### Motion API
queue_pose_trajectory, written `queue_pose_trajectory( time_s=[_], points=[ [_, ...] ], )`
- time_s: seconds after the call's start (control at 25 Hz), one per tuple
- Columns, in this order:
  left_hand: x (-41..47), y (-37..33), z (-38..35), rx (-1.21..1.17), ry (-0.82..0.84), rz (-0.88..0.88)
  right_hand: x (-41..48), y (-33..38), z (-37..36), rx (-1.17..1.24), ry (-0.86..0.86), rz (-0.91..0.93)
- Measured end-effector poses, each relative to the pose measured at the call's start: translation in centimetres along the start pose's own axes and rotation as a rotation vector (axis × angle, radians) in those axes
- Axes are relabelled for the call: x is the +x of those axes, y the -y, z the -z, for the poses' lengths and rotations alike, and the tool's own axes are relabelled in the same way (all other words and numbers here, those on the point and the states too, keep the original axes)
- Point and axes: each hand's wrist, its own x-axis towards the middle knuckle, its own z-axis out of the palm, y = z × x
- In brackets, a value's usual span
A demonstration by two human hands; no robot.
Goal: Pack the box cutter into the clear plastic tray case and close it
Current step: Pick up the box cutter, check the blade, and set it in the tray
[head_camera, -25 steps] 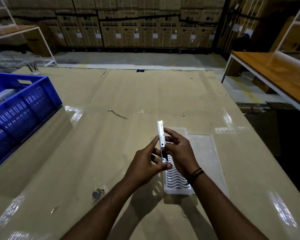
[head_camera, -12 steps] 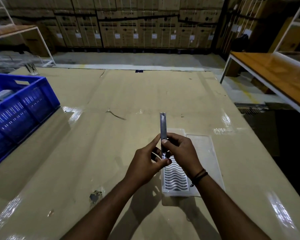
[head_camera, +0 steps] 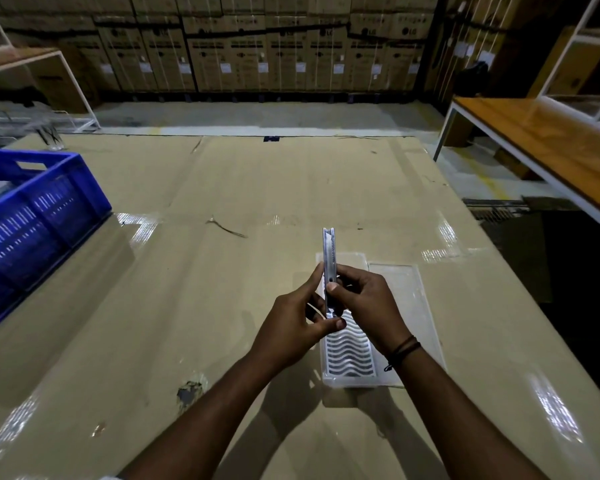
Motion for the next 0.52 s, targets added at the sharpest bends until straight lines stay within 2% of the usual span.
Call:
queue_pose_trajectory(
  time_s=[0.28, 0.44, 0.52],
  points=[
    [0.1, 0.4, -0.6, 0.006, 0.037, 0.006, -0.1, -0.8, 0.5, -0.038, 0.034, -0.001],
    [0.3, 0.9, -0.9, 0.046, 0.050, 0.018, -0.4, -1.2, 0.6, -0.077, -0.005, -0.010],
    [0.6, 1.3, -1.2, 0.084, 0.059, 0.027, -0.4, -1.5, 0.7, -0.172, -0.041, -0.020]
  ],
)
